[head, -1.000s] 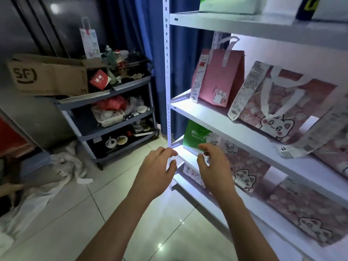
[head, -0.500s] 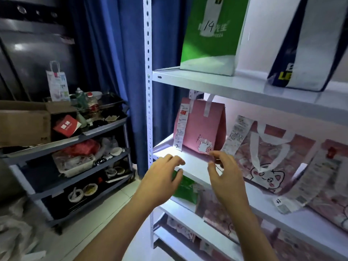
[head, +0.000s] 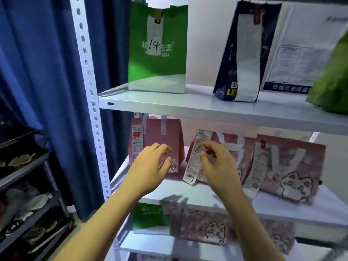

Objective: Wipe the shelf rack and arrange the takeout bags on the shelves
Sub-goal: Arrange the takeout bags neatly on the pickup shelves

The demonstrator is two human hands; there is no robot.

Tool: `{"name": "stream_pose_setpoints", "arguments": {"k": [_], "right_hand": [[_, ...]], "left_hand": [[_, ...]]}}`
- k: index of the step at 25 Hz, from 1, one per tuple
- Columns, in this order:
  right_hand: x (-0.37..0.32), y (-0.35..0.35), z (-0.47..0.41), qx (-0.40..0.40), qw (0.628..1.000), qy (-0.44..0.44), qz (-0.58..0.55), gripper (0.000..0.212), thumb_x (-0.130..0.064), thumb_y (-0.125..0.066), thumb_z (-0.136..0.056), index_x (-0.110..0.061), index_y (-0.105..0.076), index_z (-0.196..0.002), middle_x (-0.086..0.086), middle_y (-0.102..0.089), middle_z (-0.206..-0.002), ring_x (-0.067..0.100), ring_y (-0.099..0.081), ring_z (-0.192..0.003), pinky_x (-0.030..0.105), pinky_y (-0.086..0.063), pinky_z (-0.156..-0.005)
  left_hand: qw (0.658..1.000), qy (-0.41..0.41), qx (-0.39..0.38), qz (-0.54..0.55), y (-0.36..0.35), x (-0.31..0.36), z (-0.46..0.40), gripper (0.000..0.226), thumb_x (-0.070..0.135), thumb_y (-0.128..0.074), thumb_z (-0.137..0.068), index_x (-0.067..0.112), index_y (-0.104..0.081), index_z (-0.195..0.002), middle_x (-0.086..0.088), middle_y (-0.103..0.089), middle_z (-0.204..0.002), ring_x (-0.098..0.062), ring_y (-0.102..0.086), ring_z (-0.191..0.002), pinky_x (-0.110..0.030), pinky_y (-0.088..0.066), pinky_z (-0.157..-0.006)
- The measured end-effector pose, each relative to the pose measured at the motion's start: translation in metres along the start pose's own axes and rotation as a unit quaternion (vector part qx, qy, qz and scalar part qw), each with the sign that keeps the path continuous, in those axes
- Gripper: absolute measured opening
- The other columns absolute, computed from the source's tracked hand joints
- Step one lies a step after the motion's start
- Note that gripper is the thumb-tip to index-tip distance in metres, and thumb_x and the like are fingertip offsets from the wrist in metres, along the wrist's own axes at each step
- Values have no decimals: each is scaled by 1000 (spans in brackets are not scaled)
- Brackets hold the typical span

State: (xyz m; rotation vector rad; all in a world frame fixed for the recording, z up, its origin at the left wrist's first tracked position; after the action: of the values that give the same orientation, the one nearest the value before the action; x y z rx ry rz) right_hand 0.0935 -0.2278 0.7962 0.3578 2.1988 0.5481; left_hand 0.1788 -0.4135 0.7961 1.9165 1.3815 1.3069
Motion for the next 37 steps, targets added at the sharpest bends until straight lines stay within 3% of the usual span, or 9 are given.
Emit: {"name": "stream_pose_setpoints", "arguments": {"k": [6, 12, 23, 28, 32, 35, 37], "right_hand": [[23, 1, 42, 50, 993, -90, 53, 23, -23, -58, -98, -27, -62, -120, -8, -60, -112, 11, -60, -101, 32, -53, -91], [49, 2, 100, 72, 982, -163, 66, 23, -22, -57, -98, -26, -62, -120, -9, -59, -113, 4, -58, -100, 29, -49, -89], [118, 20, 128, 35, 967, -240, 76, 22, -24, -55, -99, -31, -62, -118, -9, -58, -114, 4, -58, -99, 21, -46, -80], [154, 30, 81, 47, 972, -225, 43, 27, -22, -57, -98, -28, -61, -124, -9, -61, -113, 11, -60, -105, 33, -51, -88], [181, 45, 35, 42, 978, -200, 39, 36, -22, -57, -98, -26, -53, -133, -5, -61, -120, 17, -61, -107, 42, -54, -93], [209, 47, 5, 26, 973, -225, 43, 44, -27, -51, -99, -21, -43, -141, 3, -52, -135, 28, -54, -123, 53, -47, -105], [228, 45, -8, 18, 965, -258, 44, 46, -30, -48, -101, -17, -40, -144, 8, -45, -143, 32, -47, -131, 57, -41, -110]], "left_hand": [[996, -54, -43, 48, -29, -14, 2, 23, 30, -47, -100, 28, -60, -120, 8, -61, -115, -17, -53, -105, -36, -46, -92], [989, -78, -82, 93, -63, -21, 30, 22, 31, -49, -100, 26, -61, -118, 9, -62, -117, -13, -53, -109, -31, -45, -94], [985, -30, -138, 97, -132, -8, 38, 23, 30, -50, -101, 28, -58, -122, 10, -60, -121, -11, -52, -112, -31, -45, -97], [991, 23, -103, 86, -146, -3, 9, 31, 28, -52, -100, 25, -52, -131, 6, -59, -131, -13, -54, -115, -32, -47, -98], [984, 85, -70, 139, -155, 4, -26, 46, 23, -51, -100, 21, -41, -145, 3, -53, -144, -17, -54, -125, -42, -47, -105], [979, 158, -39, 125, -164, -2, -53, 39, 20, -48, -101, 13, -43, -139, -7, -57, -126, -20, -55, -103, -36, -46, -84], [973, 197, -43, 111, -172, -6, -66, 34, 20, -46, -102, 8, -47, -134, -11, -60, -118, -25, -56, -97, -38, -46, -80]]}}
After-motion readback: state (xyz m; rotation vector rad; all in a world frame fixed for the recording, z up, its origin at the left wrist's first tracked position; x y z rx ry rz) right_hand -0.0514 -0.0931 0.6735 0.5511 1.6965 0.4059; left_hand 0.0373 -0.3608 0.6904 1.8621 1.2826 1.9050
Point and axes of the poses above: each hand's wrist, its own z-axis away from the middle knuckle, its own y-axis out of the back of the hand, x = y × z, the point moved 6 cm from there along -z, towards the middle knuckle
